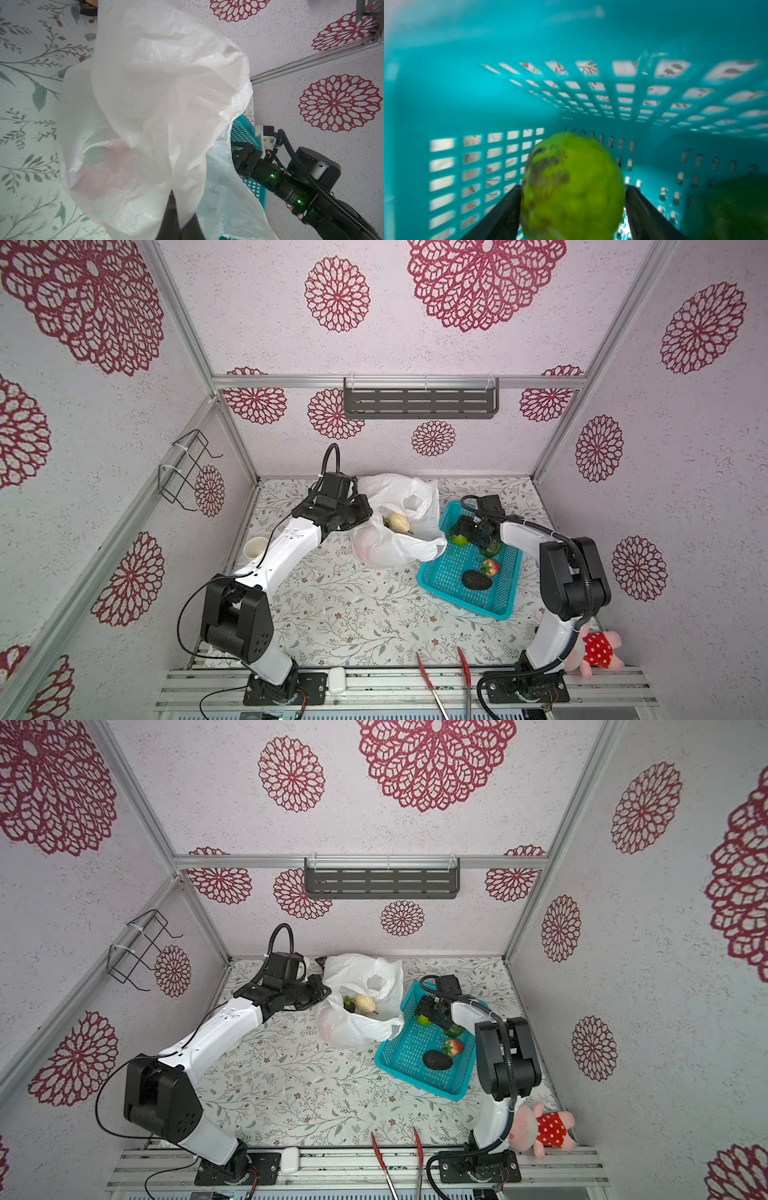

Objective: Place the fruits into the plastic bag
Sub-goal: Pick up the bin from the plate, then place the fruit in the plastic bag.

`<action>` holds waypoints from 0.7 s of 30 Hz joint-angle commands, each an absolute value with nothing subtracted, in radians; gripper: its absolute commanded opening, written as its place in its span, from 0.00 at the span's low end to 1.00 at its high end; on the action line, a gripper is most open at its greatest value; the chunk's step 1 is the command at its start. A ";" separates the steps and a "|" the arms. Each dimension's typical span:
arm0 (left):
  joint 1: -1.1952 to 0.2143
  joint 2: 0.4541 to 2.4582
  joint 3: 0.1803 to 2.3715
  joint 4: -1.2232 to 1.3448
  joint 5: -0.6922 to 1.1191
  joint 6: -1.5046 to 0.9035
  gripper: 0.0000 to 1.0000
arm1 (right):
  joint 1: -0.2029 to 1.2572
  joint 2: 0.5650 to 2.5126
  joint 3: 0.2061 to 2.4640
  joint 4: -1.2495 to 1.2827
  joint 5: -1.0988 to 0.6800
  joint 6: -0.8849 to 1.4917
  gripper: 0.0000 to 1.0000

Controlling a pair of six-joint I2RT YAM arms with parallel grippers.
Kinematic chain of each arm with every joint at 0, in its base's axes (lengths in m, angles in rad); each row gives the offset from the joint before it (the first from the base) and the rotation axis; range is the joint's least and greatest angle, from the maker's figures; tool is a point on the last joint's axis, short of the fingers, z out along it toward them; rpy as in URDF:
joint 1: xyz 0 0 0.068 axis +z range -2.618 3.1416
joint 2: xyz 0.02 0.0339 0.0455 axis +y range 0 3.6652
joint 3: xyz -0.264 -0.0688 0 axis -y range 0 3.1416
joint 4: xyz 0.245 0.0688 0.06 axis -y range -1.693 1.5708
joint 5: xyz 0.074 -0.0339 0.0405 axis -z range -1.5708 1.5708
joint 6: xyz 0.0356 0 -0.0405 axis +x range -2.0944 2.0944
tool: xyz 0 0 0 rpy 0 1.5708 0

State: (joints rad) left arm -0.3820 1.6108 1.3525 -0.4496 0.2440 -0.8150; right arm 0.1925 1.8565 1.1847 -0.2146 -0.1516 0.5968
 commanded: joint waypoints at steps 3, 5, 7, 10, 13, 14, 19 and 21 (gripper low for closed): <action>-0.387 1.580 1.342 -0.459 0.225 -0.803 0.00 | 0.187 1.849 1.164 -0.191 -0.198 0.621 0.62; -0.386 1.581 1.343 -0.459 0.223 -0.804 0.00 | 0.188 1.826 1.156 -0.190 -0.190 0.617 0.52; -0.386 1.583 1.343 -0.457 0.224 -0.804 0.00 | 0.188 1.789 1.146 -0.186 -0.180 0.613 0.46; -0.385 1.587 1.344 -0.454 0.229 -0.805 0.00 | 0.192 1.708 1.149 -0.176 -0.194 0.594 0.45; -0.387 1.592 1.343 -0.449 0.234 -0.807 0.00 | 0.220 1.621 1.164 -0.130 -0.260 0.545 0.46; -0.386 1.595 1.344 -0.447 0.236 -0.808 0.00 | 0.237 1.597 1.175 -0.114 -0.284 0.526 0.46; -0.387 1.602 1.347 -0.442 0.240 -0.811 0.00 | 0.352 1.589 1.272 -0.131 -0.412 0.420 0.49; -0.387 1.600 1.346 -0.442 0.241 -0.813 0.00 | 0.409 1.643 1.336 -0.189 -0.461 0.391 0.49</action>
